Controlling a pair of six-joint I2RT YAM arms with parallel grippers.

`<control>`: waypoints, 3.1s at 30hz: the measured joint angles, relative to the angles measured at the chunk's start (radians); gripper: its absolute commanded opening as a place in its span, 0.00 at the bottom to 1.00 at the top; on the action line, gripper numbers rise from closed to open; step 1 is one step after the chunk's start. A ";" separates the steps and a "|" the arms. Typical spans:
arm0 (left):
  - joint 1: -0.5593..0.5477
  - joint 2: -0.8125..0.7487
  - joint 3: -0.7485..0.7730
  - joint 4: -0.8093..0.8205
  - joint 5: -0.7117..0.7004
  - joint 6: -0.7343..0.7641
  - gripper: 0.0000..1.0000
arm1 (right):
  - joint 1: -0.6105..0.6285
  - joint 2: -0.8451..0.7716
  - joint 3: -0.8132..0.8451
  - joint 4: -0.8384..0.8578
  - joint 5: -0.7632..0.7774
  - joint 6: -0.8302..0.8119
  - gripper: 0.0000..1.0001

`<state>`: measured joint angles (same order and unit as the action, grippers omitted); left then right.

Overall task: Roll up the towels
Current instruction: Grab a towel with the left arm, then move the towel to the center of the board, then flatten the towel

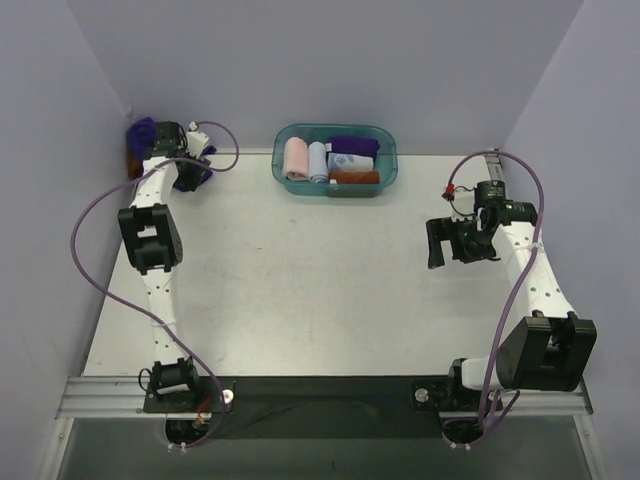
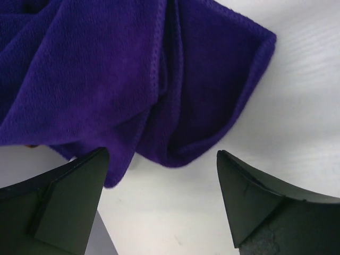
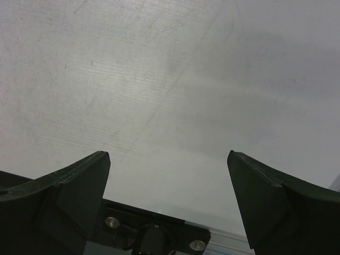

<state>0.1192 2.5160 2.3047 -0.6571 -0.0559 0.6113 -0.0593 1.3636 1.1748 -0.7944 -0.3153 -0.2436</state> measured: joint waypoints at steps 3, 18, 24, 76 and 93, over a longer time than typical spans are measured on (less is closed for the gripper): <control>0.002 0.066 0.068 0.023 -0.005 -0.002 0.80 | 0.000 0.005 0.007 -0.002 0.014 -0.001 1.00; -0.044 -0.182 -0.267 -0.004 0.121 -0.027 0.00 | 0.000 0.005 0.009 -0.015 0.021 -0.017 1.00; -0.274 -0.677 -0.612 -0.017 0.158 -0.078 0.00 | -0.005 0.005 0.023 -0.021 -0.038 -0.015 1.00; -0.675 -0.785 -1.196 0.261 0.488 -0.526 0.47 | 0.454 0.625 0.096 0.207 -0.562 0.385 0.44; -0.427 -1.045 -1.207 0.190 0.562 -0.517 0.00 | 0.219 0.448 0.082 0.083 -0.493 0.263 0.00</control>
<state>-0.3080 1.4708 1.0977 -0.4667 0.5056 0.0948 0.1596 1.8114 1.2564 -0.7113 -0.8085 0.0193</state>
